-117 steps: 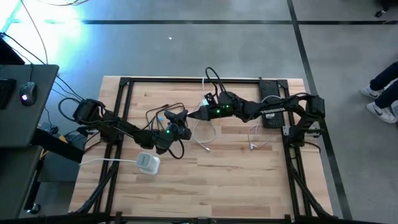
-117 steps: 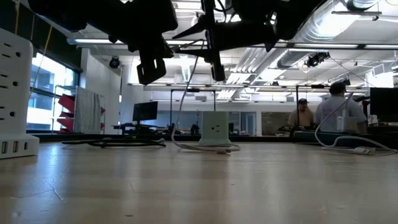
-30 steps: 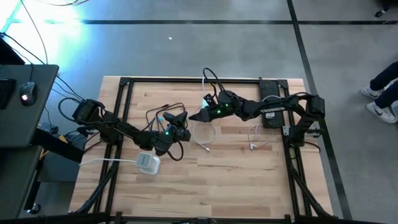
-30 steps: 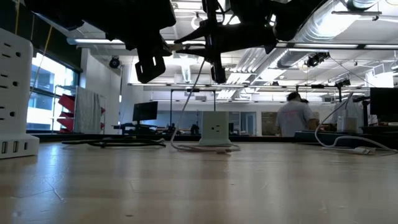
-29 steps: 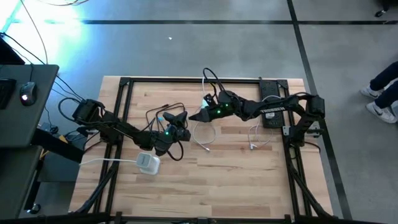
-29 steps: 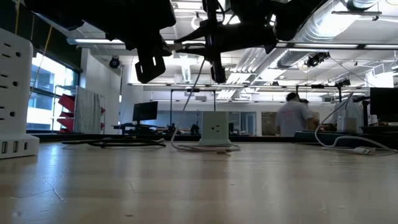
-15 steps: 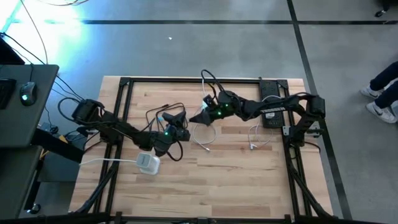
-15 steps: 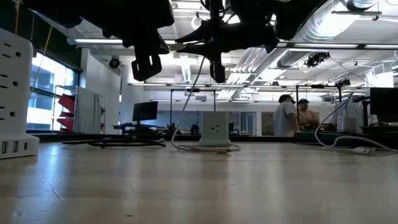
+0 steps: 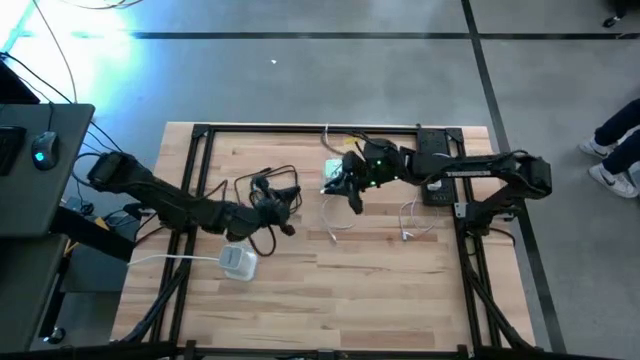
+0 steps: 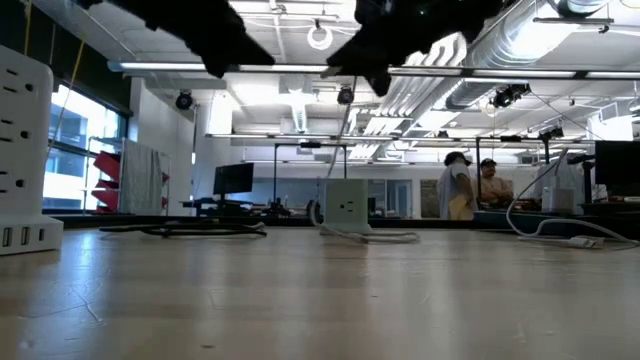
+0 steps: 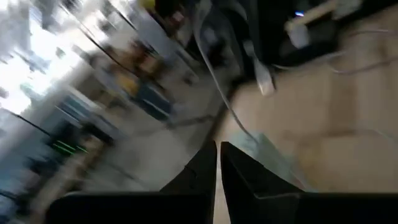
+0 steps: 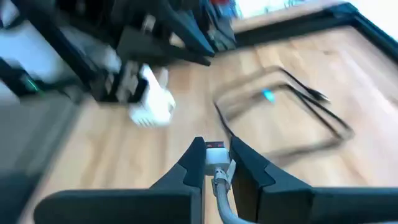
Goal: Insert USB
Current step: Insert the white charger cable into the light green outlet extension, then insert the black charger cable into the white outlet extension
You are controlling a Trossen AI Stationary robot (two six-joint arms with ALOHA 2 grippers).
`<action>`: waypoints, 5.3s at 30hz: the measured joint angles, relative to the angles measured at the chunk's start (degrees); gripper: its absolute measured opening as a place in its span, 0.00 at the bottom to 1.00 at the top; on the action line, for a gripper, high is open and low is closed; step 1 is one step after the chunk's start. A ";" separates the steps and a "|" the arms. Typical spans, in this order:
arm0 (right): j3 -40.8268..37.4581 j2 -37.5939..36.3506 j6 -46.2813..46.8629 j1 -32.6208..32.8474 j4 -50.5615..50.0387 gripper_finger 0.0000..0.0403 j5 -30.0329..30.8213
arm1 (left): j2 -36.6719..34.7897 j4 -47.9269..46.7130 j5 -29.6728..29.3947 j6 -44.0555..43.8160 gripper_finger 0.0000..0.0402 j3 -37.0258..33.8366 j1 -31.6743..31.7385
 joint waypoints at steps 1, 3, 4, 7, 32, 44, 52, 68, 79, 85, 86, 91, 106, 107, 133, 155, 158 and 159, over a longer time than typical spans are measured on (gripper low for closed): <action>2.81 0.05 -2.82 -0.04 -6.13 0.06 2.84 | -0.33 -3.07 0.99 -3.94 0.00 0.00 0.28; 8.99 1.59 -8.18 -0.05 -16.50 0.06 8.95 | -0.48 -8.84 1.29 -10.94 0.00 0.00 0.34; 11.79 2.57 -10.32 -0.17 -20.53 0.06 11.49 | -0.46 -11.41 1.27 -14.20 0.00 0.00 0.32; 19.15 6.25 -16.44 -1.46 -30.10 0.06 12.26 | -0.42 -18.98 1.27 -25.59 0.00 -0.02 0.08; 43.50 35.43 -23.55 -8.62 -52.51 0.06 13.48 | -0.27 -42.54 -3.48 -50.78 0.00 -2.48 0.00; 43.41 35.43 -22.16 -8.84 -54.48 0.06 11.71 | -0.28 -42.54 -3.60 -53.77 0.00 -4.42 0.02; 43.39 35.43 -21.81 -8.77 -53.95 0.06 10.95 | -0.26 -41.56 -3.62 -53.77 0.00 -4.42 0.02; 43.54 36.50 -21.80 -8.58 -53.47 0.06 12.38 | -0.26 -39.96 -3.54 -52.27 0.00 -4.42 -0.01; 43.28 37.03 -21.81 -8.65 -53.50 0.06 14.24 | -0.26 -39.98 -3.49 -52.27 0.00 -4.42 0.00; 43.28 37.08 -21.77 -8.64 -52.42 0.06 13.59 | -0.26 -39.98 -3.11 -52.27 0.00 -4.39 -0.03; 43.28 37.27 -21.71 -8.64 -52.34 0.06 13.18 | -0.26 -39.96 -3.08 -52.27 0.00 -4.39 -0.03; 43.63 38.71 -21.74 -8.53 -52.17 0.08 12.71 | -0.26 -39.98 -3.06 -52.27 0.00 -4.39 -0.03; 49.69 39.17 -24.37 -8.22 -53.06 0.40 11.80 | -0.26 -39.69 -3.13 -51.22 0.00 -4.39 -1.07; 50.50 39.13 -24.37 -8.20 -53.14 0.42 11.72 | -0.26 -39.70 -3.15 -51.22 0.00 -4.39 -1.07; 53.78 23.91 -26.21 -7.51 -55.89 0.55 11.76 | -0.26 -40.07 -1.48 -51.37 0.00 -4.37 -3.18; -10.80 -4.93 -2.49 9.49 2.04 0.48 10.67 | -1.88 -44.14 21.52 -40.33 0.21 -1.16 7.24; -10.89 -2.13 -3.48 10.90 3.86 0.48 10.76 | -1.88 -45.55 27.64 -34.31 0.25 0.10 13.97; -10.89 -1.38 -3.75 11.36 4.08 0.48 10.78 | -1.88 -46.32 31.65 -30.48 0.25 0.53 16.25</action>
